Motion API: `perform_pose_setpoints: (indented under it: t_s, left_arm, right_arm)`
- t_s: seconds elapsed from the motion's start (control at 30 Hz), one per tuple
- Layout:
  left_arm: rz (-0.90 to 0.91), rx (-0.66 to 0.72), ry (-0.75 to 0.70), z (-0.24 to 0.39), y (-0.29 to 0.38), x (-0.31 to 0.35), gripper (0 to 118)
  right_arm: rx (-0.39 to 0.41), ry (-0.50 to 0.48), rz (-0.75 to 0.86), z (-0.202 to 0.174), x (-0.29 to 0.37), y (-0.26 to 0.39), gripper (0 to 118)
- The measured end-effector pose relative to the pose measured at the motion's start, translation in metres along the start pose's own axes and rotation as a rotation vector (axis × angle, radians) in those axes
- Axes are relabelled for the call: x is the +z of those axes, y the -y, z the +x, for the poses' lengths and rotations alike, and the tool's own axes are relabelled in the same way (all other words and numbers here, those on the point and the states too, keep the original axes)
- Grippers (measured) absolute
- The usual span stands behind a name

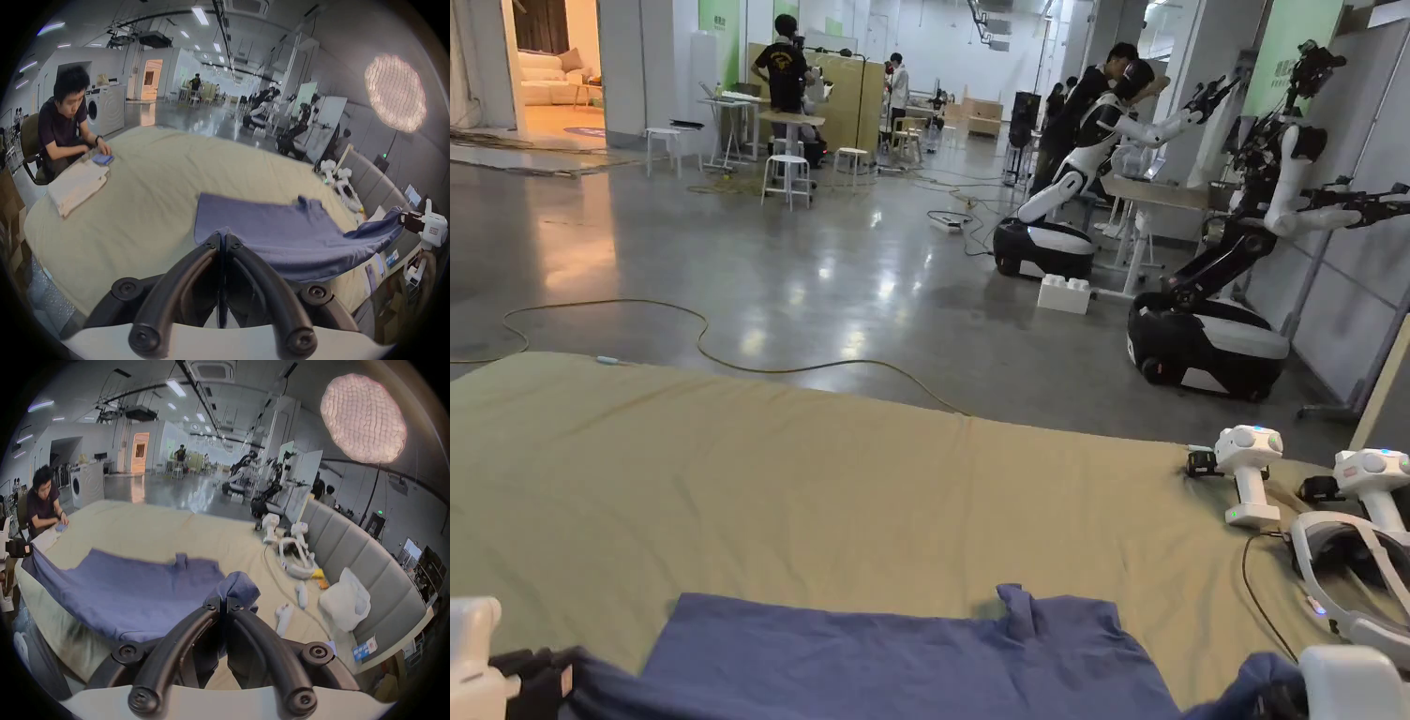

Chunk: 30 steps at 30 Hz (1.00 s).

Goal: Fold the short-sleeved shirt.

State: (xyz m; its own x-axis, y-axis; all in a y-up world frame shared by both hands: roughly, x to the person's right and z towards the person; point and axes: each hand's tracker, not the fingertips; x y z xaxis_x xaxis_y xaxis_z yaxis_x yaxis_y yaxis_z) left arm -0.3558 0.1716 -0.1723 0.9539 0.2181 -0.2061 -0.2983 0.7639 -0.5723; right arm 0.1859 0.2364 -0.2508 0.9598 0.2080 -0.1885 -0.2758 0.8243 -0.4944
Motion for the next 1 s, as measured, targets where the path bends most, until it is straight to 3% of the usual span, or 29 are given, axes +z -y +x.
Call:
perform_pose_setpoints:
  t_s: [0.2,0.43,0.5,0.53,0.6,0.63,0.87,1.0]
  left_arm:
    - [-0.222,-0.058,-0.017,0.002,0.063,-0.037,5]
    - [-0.327,-0.032,-0.075,-0.005,0.106,-0.067,5]
    - [-0.332,-0.019,-0.087,-0.007,0.108,-0.068,6]
    - [-0.332,-0.017,-0.087,-0.006,0.107,-0.068,18]
    - [-0.311,-0.025,-0.083,-0.008,0.107,-0.073,47]
    - [-0.258,-0.043,-0.064,-0.003,0.103,-0.07,57]
    - [0.038,-0.164,0.009,0.05,0.061,-0.04,59]
    - [0.223,-0.194,-0.01,0.09,0.036,-0.022,59]
  right_arm:
    - [-0.032,-0.033,-0.215,-0.014,-0.046,0.085,4]
    - [-0.056,0.003,-0.371,-0.015,-0.073,0.142,5]
    - [-0.056,0.005,-0.352,-0.015,-0.068,0.147,11]
    - [-0.053,0.006,-0.342,-0.014,-0.068,0.148,25]
    - [-0.054,0.021,-0.309,-0.015,-0.063,0.142,64]
    - [-0.064,0.023,-0.278,-0.015,-0.06,0.136,68]
    - [-0.054,0.03,0.043,-0.034,-0.045,0.077,70]
    - [-0.164,0.018,0.25,-0.061,-0.02,0.034,70]
